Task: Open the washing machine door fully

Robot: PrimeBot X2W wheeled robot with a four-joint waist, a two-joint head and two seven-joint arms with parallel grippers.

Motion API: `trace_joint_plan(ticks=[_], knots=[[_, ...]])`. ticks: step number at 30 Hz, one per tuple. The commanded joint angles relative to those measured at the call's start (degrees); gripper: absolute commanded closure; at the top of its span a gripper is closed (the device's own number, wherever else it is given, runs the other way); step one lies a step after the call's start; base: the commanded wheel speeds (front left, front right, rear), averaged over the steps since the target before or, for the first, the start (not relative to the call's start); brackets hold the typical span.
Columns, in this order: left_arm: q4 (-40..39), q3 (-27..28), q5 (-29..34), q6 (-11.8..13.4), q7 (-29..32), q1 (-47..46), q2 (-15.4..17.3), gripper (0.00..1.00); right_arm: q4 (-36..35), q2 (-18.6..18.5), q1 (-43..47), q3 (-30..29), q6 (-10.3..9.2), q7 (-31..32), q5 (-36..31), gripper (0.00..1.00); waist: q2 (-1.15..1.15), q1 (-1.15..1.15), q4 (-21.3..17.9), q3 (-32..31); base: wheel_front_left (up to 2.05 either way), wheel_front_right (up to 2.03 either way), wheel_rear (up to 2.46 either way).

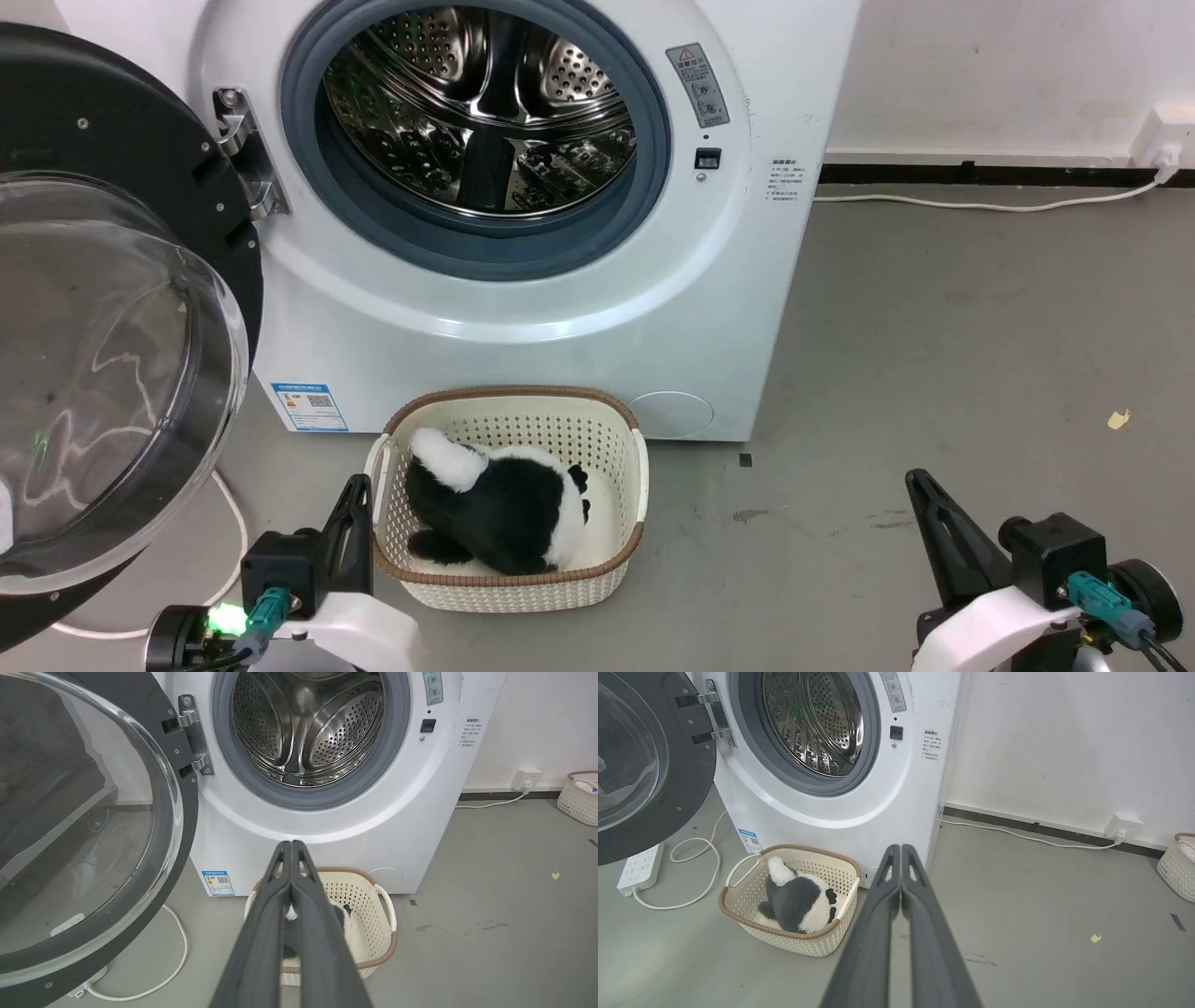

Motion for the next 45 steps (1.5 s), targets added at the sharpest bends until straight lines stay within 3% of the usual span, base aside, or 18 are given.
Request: trace_joint_plan(ticks=[1, 45], knots=[[-0.2, 0.1, 0.5, -0.3, 0.0, -0.9, 0.0, 1.0, 0.1, 0.1, -0.8, 0.0, 0.05, 0.0, -0.4, 1.0, 0.0, 0.0, 0.0, 0.0, 0.0, 0.0, 0.0], [-0.2, 0.1, 0.5, -0.3, 0.0, -0.9, 0.0, 1.0, 0.1, 0.1, -0.8, 0.0, 0.05, 0.0, -0.4, 1.0, 0.0, 0.0, 0.0, 0.0, 0.0, 0.0, 0.0]])
